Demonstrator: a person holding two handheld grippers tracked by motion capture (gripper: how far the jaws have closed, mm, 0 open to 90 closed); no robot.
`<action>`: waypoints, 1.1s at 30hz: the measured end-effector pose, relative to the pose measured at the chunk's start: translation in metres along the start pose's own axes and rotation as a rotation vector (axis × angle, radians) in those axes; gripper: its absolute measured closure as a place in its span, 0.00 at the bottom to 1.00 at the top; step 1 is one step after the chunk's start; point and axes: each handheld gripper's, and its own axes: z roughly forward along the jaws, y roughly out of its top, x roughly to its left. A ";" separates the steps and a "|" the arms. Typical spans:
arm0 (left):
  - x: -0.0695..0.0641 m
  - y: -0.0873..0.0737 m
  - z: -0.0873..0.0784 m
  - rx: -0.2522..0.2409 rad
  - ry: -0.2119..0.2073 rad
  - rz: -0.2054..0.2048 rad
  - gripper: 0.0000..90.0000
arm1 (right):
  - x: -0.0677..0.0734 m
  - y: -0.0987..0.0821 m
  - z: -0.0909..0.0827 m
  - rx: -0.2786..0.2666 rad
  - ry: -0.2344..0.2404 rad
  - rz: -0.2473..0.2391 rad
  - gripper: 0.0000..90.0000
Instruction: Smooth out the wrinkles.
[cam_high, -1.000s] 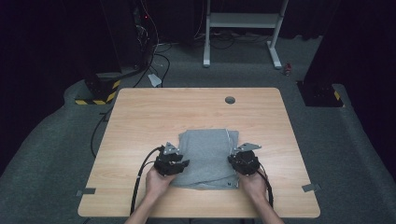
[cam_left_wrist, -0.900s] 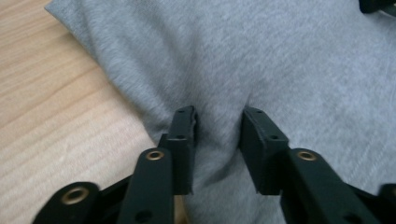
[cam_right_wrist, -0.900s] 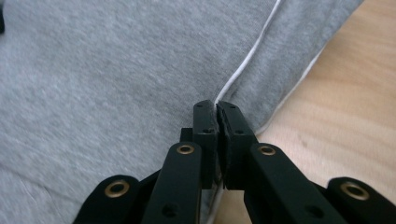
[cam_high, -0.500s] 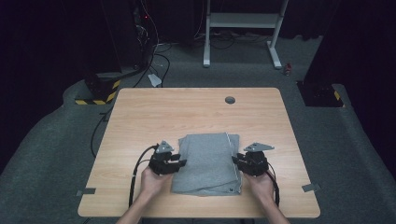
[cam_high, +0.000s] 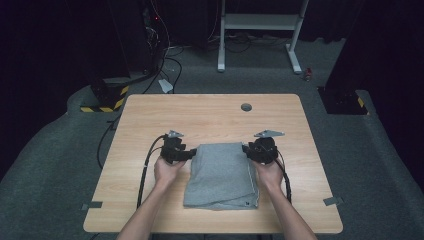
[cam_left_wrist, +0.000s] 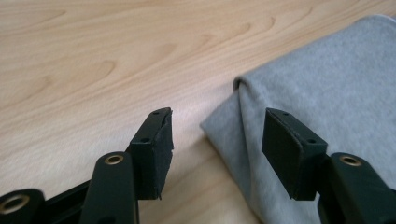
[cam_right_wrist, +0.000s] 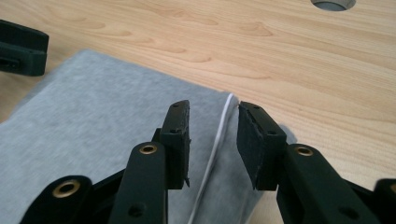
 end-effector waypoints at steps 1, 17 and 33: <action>0.001 0.000 0.003 -0.003 0.004 -0.002 0.47 | 0.000 0.000 0.000 0.000 0.000 0.000 0.70; -0.007 0.012 0.019 0.081 -0.041 0.083 0.94 | -0.005 0.001 0.025 0.074 0.036 0.005 0.94; -0.011 0.024 -0.011 -0.033 0.013 0.120 0.66 | -0.013 0.002 0.010 0.060 -0.012 0.020 0.80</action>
